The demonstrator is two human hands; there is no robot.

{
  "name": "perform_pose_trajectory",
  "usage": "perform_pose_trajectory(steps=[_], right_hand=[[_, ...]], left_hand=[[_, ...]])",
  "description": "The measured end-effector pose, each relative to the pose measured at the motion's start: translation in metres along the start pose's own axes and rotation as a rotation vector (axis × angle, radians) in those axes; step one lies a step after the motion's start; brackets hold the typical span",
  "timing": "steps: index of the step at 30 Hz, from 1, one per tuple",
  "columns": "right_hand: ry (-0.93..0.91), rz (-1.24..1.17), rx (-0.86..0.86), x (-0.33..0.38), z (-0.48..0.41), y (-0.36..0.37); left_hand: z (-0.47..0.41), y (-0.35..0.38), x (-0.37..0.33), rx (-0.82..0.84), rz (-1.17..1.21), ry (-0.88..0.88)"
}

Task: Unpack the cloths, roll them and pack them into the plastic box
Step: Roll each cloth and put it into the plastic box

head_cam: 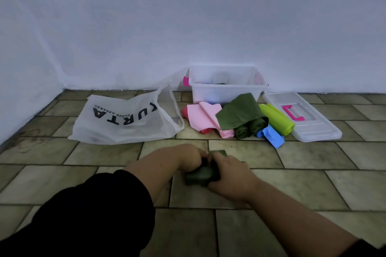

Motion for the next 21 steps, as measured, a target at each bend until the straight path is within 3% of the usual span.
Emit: perform_pose_trajectory(steps=[5, 11, 17, 21], right_hand=[[0.017, -0.182, 0.168, -0.011, -0.009, -0.023], [0.016, -0.219, 0.257, -0.010, -0.022, -0.025], [0.049, -0.163, 0.253, -0.015, -0.027, -0.026], [0.077, -0.128, 0.112, -0.025, -0.031, -0.026]], left_hand=[[0.006, -0.002, 0.001, -0.067, 0.077, 0.006], [0.017, 0.002, 0.001, -0.352, 0.218, -0.008], [0.021, 0.021, 0.007, -0.302, 0.187, -0.113], [0.019, 0.015, 0.010, -0.255, 0.083, -0.200]])
Point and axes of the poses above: each hand's wrist, its own z-axis away from the middle knuckle, its own y-axis out of the palm, x = y × z, the point moved 4 cm from there along -z, towards the middle knuckle, and after that the axes turned 10 degrees about -z, right-handed, at the moved point
